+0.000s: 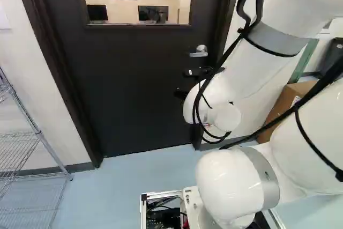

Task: Open the door and move inside

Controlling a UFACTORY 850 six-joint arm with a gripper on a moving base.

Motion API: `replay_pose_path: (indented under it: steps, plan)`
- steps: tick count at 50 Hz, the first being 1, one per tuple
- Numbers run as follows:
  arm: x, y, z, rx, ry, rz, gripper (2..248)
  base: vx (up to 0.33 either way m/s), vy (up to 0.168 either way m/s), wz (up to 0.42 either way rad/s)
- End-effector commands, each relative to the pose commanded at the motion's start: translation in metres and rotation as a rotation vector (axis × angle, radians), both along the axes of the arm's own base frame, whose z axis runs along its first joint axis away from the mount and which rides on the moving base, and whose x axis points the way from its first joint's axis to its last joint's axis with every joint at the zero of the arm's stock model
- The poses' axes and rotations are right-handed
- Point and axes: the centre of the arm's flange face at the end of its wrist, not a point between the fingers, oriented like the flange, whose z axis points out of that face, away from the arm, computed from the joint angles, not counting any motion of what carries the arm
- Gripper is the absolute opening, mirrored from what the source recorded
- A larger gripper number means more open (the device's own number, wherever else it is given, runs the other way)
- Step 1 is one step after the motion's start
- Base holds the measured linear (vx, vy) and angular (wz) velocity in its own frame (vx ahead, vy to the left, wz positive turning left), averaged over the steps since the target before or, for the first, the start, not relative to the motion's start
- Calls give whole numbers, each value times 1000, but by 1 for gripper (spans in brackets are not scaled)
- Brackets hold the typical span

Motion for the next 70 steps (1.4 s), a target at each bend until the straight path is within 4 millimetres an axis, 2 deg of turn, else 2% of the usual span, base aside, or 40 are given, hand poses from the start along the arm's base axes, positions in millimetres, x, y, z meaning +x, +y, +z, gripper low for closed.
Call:
replay_pose_path:
  steps: [17,70]
  plan:
    - [4,0,4,0,-10,0,247,0,0,0]
    - [54,0,58,0,-139,0,247,0,0,0]
